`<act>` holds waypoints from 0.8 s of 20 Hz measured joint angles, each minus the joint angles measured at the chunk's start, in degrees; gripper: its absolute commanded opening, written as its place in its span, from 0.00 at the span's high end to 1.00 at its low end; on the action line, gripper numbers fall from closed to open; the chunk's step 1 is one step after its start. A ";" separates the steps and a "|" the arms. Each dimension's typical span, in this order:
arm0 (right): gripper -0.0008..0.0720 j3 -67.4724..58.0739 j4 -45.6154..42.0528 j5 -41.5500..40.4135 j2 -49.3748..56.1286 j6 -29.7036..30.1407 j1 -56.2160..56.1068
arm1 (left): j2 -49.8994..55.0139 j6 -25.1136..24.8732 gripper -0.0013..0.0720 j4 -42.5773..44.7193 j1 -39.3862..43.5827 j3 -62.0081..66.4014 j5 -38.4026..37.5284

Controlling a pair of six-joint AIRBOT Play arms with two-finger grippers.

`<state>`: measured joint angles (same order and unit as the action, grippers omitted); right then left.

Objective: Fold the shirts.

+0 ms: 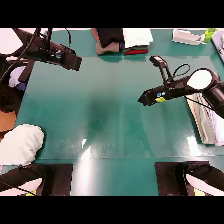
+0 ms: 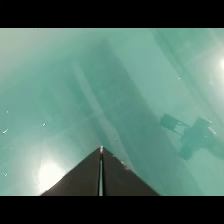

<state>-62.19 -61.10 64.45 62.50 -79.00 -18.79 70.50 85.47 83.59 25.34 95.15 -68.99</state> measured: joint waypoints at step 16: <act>0.97 0.00 0.07 -0.59 0.00 0.00 0.00 | -0.04 -0.09 0.95 0.00 0.00 0.00 1.95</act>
<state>-62.19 -61.04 63.86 62.50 -79.00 -18.79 70.46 85.38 83.59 25.34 95.15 -67.05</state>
